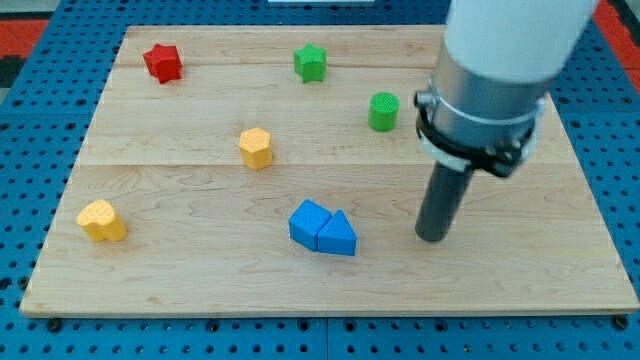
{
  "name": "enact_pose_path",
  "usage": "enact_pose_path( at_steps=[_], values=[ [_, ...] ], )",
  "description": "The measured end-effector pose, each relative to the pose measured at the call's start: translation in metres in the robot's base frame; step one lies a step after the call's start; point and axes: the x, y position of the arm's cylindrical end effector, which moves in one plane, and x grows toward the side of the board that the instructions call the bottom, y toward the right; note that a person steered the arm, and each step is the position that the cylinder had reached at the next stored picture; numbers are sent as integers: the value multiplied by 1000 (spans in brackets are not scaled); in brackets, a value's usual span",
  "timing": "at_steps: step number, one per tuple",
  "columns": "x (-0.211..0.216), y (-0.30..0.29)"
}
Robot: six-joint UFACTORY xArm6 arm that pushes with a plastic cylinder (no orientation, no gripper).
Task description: Push the yellow hexagon to the center
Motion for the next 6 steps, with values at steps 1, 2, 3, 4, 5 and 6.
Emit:
enact_pose_path(
  at_steps=[1,2,3,4,5,6],
  values=[
    [-48,-16],
    [-51,-76],
    [-49,-158],
    [-64,-233],
    [-92,-163],
    [-96,-79]
  ],
)
